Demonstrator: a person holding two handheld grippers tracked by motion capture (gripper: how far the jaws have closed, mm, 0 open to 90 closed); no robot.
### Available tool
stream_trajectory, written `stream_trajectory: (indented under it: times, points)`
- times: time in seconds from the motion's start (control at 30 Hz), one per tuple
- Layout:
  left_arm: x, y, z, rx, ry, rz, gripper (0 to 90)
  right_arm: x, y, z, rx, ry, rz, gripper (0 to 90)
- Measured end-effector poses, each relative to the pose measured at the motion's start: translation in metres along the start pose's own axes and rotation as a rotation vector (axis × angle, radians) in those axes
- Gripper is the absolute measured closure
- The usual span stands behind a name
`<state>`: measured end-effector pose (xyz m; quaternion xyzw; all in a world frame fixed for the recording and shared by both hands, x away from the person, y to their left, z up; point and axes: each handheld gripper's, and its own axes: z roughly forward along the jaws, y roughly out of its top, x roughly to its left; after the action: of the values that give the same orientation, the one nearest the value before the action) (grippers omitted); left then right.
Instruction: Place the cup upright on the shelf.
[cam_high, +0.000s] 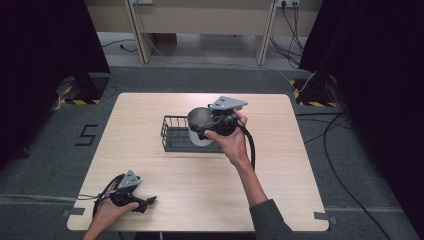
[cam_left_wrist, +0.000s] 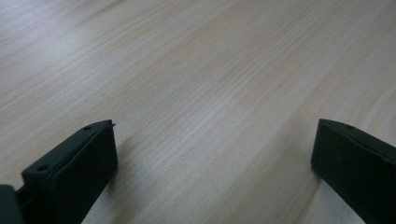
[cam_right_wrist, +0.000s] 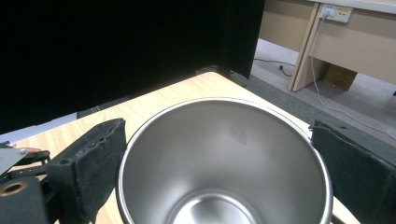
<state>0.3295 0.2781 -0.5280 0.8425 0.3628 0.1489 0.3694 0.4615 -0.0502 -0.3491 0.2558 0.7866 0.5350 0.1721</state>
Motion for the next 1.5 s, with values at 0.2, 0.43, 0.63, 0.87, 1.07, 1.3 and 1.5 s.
stream_trajectory:
  times: [0.2, 0.43, 0.63, 0.87, 1.07, 1.3, 1.5]
  points:
    - [0.000, 0.000, 0.000, 0.000, 0.000, 0.000, 0.0, -0.008, 0.008, 0.014, 0.009, 0.002, 0.000, 5.9]
    - [0.000, 0.000, 0.000, 0.000, 0.000, 0.000, 0.0, -0.017, 0.009, 0.026, 0.019, -0.001, 0.015, 5.9]
    - [0.000, 0.000, 0.000, 0.000, 0.000, 0.000, 0.0, -0.022, 0.012, 0.037, 0.038, -0.013, 0.006, 5.9]
    - [0.000, 0.000, 0.000, 0.000, -0.001, 0.002, 0.0, -0.027, 0.011, 0.048, 0.037, -0.019, 0.013, 5.9]
    - [0.000, 0.000, 0.000, 0.000, -0.001, 0.002, 0.0, -0.033, 0.008, 0.058, 0.056, -0.032, 0.026, 5.9]
    - [0.000, 0.000, 0.000, 0.000, 0.000, 0.003, 0.0, -0.034, 0.004, 0.068, 0.072, -0.019, 0.030, 5.9]
    - [0.000, 0.000, 0.000, 0.000, -0.001, 0.003, 0.0, -0.033, 0.000, 0.073, 0.092, -0.015, 0.024, 5.9]
